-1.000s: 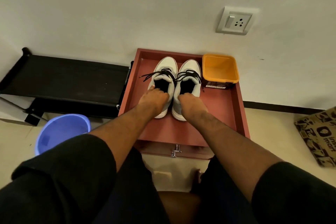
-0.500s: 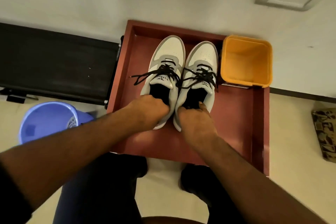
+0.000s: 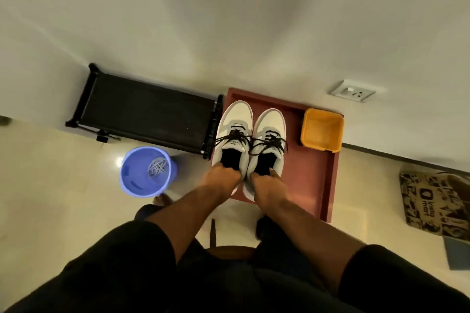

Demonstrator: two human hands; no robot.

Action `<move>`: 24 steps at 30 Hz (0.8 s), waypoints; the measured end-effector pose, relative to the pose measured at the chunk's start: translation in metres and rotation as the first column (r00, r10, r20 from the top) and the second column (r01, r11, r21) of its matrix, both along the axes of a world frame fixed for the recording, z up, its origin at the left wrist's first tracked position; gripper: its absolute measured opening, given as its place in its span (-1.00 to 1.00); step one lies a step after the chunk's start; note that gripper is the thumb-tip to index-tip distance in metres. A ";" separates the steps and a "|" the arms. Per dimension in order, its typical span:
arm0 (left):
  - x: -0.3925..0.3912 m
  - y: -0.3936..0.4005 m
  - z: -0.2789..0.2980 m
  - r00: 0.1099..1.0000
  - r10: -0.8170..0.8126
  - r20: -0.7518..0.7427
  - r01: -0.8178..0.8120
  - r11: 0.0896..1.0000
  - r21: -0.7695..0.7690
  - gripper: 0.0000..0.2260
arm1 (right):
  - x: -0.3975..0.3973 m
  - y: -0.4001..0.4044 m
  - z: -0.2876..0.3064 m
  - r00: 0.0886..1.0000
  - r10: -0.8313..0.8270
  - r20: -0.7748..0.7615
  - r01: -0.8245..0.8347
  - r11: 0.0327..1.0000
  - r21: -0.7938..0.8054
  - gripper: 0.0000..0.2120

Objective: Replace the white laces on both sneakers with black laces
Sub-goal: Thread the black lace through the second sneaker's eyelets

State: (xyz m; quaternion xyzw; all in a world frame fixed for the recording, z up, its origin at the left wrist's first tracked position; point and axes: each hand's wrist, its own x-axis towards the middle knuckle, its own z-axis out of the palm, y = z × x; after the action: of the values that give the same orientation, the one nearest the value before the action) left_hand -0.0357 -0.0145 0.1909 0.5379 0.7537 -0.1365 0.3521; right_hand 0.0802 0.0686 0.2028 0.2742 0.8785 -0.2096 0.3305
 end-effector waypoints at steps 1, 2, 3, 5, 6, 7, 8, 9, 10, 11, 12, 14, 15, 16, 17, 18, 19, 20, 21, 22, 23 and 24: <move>-0.011 -0.016 0.009 1.000 -0.007 -0.015 0.007 1.000 0.015 -0.75 | -0.010 -0.014 0.013 1.000 0.025 -0.007 -0.024 1.000 0.015 -0.72; -0.023 -0.029 0.016 0.999 -0.033 -0.038 0.034 0.999 0.035 -0.74 | -0.020 -0.026 0.021 0.999 0.048 -0.015 -0.047 0.999 0.028 -0.72; -0.035 -0.041 0.024 0.997 -0.058 -0.046 0.060 0.996 0.060 -0.74 | -0.033 -0.038 0.027 0.998 0.063 -0.025 -0.062 0.997 0.037 -0.72; -0.067 -0.071 0.036 0.999 -0.048 -0.018 0.049 0.994 0.096 -0.75 | -0.066 -0.071 0.037 0.997 0.057 -0.046 -0.054 0.997 0.062 -0.73; -0.086 -0.084 0.039 0.999 -0.053 -0.012 0.054 0.993 0.104 -0.76 | -0.085 -0.085 0.040 0.997 0.057 -0.054 -0.052 0.995 0.082 -0.73; -0.105 -0.104 0.041 0.999 -0.051 -0.009 0.052 0.993 0.105 -0.76 | -0.105 -0.105 0.040 0.997 0.062 -0.043 -0.059 0.995 0.086 -0.72; -0.122 -0.122 0.043 0.999 -0.053 -0.011 0.054 0.994 0.097 -0.77 | -0.122 -0.123 0.040 0.998 0.055 -0.025 -0.053 0.995 0.086 -0.70; -0.138 -0.136 0.045 0.999 -0.045 -0.015 0.046 0.995 0.083 -0.77 | -0.136 -0.138 0.038 0.999 0.039 -0.035 -0.035 0.994 0.102 -0.69; -0.160 -0.152 0.044 0.999 -0.032 -0.024 0.034 0.998 0.056 -0.77 | -0.158 -0.154 0.036 0.999 0.031 -0.043 -0.026 0.993 0.112 -0.68; -0.177 -0.164 0.043 1.000 -0.024 -0.016 0.024 0.999 0.025 -0.77 | -0.176 -0.168 0.034 0.999 0.028 -0.038 -0.023 0.994 0.111 -0.67; -0.198 -0.175 0.039 1.000 -0.012 -0.012 0.012 1.000 0.000 -0.76 | -0.197 -0.180 0.031 0.999 0.021 -0.030 -0.018 0.994 0.105 -0.67; -0.230 -0.189 0.029 1.000 0.006 -0.012 -0.006 0.999 -0.043 -0.76 | -0.230 -0.196 0.025 1.000 0.005 0.003 -0.005 0.996 0.089 -0.67; -0.250 -0.194 0.021 1.000 0.016 -0.018 -0.017 0.998 -0.056 -0.75 | -0.250 -0.201 0.017 1.000 -0.005 0.012 0.004 0.998 0.066 -0.66; -0.267 -0.196 0.012 0.999 0.046 -0.020 -0.047 0.997 -0.067 -0.75 | -0.266 -0.204 0.009 1.000 -0.020 0.013 0.020 0.999 0.034 -0.66; -0.284 -0.196 -0.002 0.997 0.072 -0.019 -0.073 0.996 -0.058 -0.74 | -0.283 -0.204 -0.002 0.999 -0.032 0.016 0.032 0.999 0.000 -0.66; -0.298 -0.194 -0.014 0.996 0.090 -0.014 -0.091 0.995 -0.043 -0.74 | -0.297 -0.201 -0.012 0.999 -0.039 0.018 0.040 0.999 -0.027 -0.66; -0.310 -0.190 -0.023 0.995 0.096 -0.013 -0.096 0.995 -0.031 -0.74 | -0.309 -0.197 -0.022 0.999 -0.045 0.018 0.046 0.998 -0.038 -0.67; -0.324 -0.185 -0.038 0.996 0.088 -0.014 -0.088 0.996 -0.020 -0.74 | -0.323 -0.192 -0.038 0.998 -0.058 0.012 0.058 0.997 -0.042 -0.67; -0.335 -0.180 -0.051 0.996 0.085 -0.018 -0.085 0.996 -0.015 -0.74 | -0.333 -0.187 -0.050 0.998 -0.070 0.006 0.070 0.997 -0.039 -0.67; -0.346 -0.173 -0.068 0.996 0.093 -0.013 -0.093 0.996 -0.004 -0.75 | -0.344 -0.180 -0.065 0.997 -0.078 0.004 0.078 0.996 -0.030 -0.67; -0.355 -0.168 -0.083 0.996 0.088 -0.014 -0.088 0.996 0.003 -0.75 | -0.354 -0.174 -0.078 0.997 -0.079 0.005 0.079 0.997 -0.018 -0.66; -0.363 -0.162 -0.097 0.997 0.066 -0.030 -0.066 0.998 0.014 -0.75 | -0.362 -0.168 -0.088 0.997 -0.076 0.009 0.076 0.997 -0.002 -0.66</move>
State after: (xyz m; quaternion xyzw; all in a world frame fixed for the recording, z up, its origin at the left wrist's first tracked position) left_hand -0.3984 -0.1769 0.0941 0.5130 0.7771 -0.1281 0.3415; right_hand -0.2815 -0.0993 0.1145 0.3077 0.8657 -0.2219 0.3267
